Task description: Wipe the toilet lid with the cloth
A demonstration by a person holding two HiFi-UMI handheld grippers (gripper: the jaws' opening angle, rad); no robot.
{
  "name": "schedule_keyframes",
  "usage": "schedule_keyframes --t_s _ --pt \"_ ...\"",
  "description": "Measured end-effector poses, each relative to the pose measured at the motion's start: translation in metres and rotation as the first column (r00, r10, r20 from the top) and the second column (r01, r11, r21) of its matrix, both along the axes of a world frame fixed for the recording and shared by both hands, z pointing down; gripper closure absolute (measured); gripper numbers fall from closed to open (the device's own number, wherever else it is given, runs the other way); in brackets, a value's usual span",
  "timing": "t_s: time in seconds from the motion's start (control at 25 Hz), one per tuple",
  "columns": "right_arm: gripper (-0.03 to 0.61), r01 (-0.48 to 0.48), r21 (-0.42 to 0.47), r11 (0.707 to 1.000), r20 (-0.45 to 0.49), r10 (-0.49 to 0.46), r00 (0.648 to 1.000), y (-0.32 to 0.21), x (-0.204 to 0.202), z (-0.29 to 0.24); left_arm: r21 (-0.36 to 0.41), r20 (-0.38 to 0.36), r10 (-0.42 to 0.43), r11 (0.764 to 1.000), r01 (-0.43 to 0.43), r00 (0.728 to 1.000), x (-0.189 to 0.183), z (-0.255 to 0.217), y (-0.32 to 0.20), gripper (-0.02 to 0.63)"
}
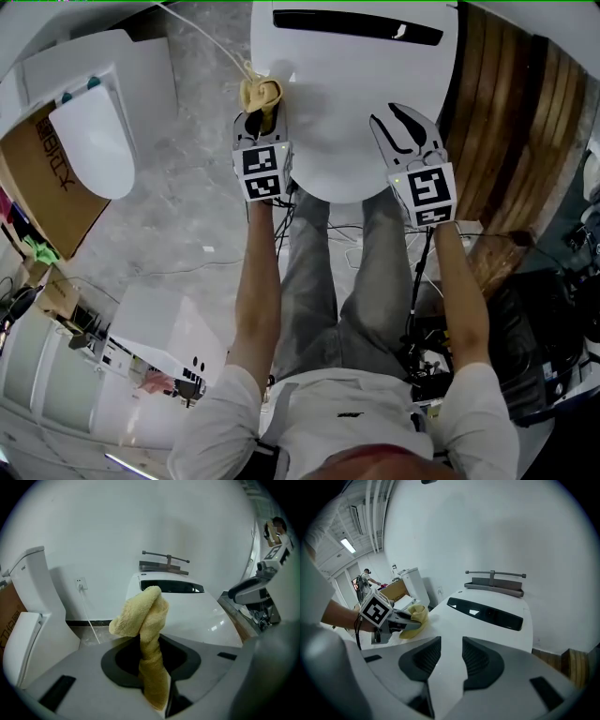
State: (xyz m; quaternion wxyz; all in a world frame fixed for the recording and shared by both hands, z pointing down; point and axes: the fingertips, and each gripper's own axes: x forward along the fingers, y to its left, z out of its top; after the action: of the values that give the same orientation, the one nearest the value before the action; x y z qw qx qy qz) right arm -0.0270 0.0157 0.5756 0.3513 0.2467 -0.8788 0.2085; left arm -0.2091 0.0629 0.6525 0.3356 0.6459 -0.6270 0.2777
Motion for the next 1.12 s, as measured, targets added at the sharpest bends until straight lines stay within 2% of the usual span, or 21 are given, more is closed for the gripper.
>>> schedule_keyframes --t_s 0.48,0.76,1.12 --pt "0.422 -0.033 -0.005 0.999 -0.001 0.033 0.999 0.004 0.045 0.000 -0.019 -0.001 0.024 1.000 -0.024 1.000 0.048 0.000 0.006 0.508" --pt "0.422 -0.054 -0.010 0.998 0.000 0.054 0.999 0.009 0.069 0.002 -0.002 -0.009 0.034 0.999 -0.034 0.999 0.076 -0.004 -0.002 0.508" --pt "0.422 -0.081 -0.020 0.997 0.005 0.081 0.997 0.011 0.095 0.003 -0.008 -0.030 0.077 0.997 -0.078 0.997 0.118 -0.003 -0.008 0.508"
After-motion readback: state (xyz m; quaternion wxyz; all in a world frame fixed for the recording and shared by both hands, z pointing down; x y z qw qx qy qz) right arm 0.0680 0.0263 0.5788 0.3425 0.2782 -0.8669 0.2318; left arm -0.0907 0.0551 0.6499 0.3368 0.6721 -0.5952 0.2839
